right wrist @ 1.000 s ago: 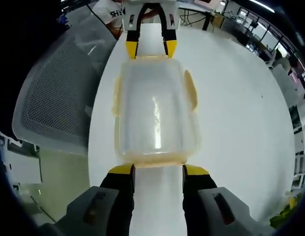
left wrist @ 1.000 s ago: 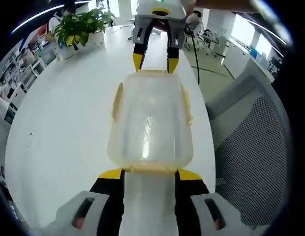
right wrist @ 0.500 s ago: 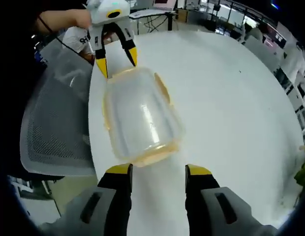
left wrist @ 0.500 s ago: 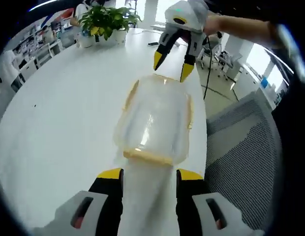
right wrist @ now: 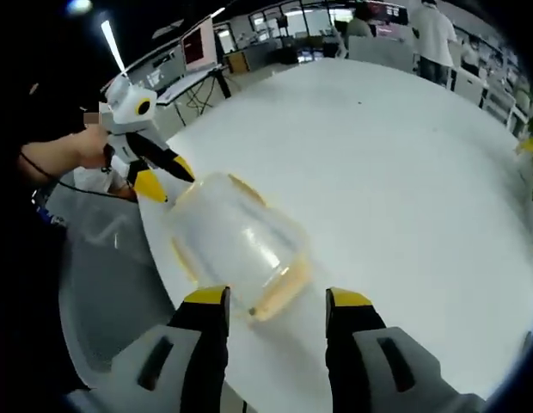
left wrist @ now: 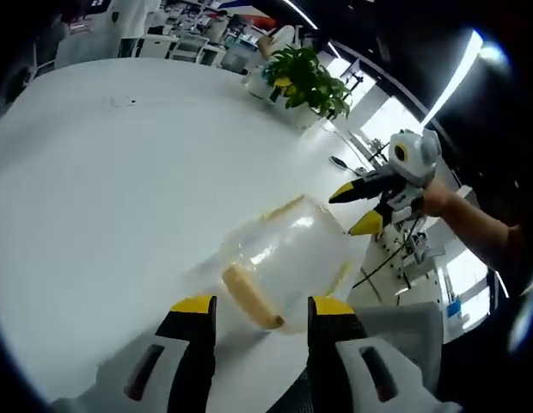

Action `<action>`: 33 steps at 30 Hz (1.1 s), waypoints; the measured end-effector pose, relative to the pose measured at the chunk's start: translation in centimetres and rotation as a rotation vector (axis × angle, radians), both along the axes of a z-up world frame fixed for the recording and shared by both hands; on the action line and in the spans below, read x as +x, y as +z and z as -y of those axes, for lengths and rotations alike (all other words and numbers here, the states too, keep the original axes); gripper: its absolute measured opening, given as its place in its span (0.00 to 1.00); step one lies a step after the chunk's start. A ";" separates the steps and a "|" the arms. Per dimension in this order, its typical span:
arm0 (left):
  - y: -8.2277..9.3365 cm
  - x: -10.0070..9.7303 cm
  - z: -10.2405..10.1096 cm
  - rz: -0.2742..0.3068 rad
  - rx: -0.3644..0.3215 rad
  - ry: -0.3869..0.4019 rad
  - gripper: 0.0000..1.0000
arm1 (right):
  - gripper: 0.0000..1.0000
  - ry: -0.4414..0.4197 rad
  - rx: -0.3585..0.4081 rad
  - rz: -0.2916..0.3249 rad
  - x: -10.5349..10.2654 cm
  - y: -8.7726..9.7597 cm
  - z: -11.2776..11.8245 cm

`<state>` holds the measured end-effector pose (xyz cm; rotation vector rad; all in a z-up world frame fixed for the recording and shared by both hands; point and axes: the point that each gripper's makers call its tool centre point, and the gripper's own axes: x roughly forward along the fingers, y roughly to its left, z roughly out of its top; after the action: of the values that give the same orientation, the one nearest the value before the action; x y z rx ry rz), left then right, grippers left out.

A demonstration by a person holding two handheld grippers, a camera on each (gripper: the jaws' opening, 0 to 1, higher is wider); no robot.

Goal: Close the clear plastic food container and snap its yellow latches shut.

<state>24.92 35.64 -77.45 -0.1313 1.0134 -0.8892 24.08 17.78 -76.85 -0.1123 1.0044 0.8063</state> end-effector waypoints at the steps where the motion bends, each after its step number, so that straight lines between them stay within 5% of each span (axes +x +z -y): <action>1: 0.0 -0.1 0.1 0.000 0.001 0.008 0.36 | 0.39 -0.005 0.001 -0.002 0.0 0.0 0.0; 6: 0.1 -0.3 0.8 -0.010 -0.007 0.054 0.32 | 0.36 -0.069 0.019 -0.013 0.0 -0.5 0.0; 21: -0.4 -0.8 1.4 -0.035 0.001 0.067 0.24 | 0.24 -0.067 0.066 -0.063 -0.9 -0.8 -1.1; 33: -0.6 -0.9 1.6 0.010 0.079 0.034 0.21 | 0.22 -0.060 0.059 -0.063 -1.0 -0.9 -1.2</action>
<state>24.06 34.07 -78.08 -0.0768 1.0329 -0.8173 23.09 18.97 -77.74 -0.0060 1.0379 0.7884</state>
